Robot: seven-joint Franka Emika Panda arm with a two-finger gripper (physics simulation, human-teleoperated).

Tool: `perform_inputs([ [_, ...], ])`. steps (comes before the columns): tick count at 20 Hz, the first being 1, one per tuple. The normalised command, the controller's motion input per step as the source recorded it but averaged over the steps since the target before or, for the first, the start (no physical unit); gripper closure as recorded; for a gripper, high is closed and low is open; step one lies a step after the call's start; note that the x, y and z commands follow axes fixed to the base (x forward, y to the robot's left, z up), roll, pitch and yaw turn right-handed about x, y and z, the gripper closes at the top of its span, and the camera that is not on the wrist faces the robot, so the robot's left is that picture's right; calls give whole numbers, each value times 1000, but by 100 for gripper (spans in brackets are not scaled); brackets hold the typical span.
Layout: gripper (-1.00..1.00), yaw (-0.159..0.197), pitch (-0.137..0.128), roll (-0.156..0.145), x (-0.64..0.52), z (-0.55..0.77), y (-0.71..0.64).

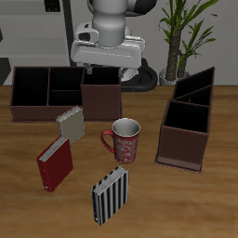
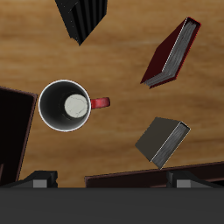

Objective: Place the red mug into the back desk caddy's right compartment

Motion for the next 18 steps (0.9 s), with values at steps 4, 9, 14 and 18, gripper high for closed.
perform_inputs([
  [4, -100, -41, -26, -11, 72, -132, 53],
  [9, -100, -53, -32, -3, 123, -249, 95],
  [14, -100, -11, -55, -3, 43, -257, 83],
  [18, -100, -15, 16, 21, 100, -324, 54],
])
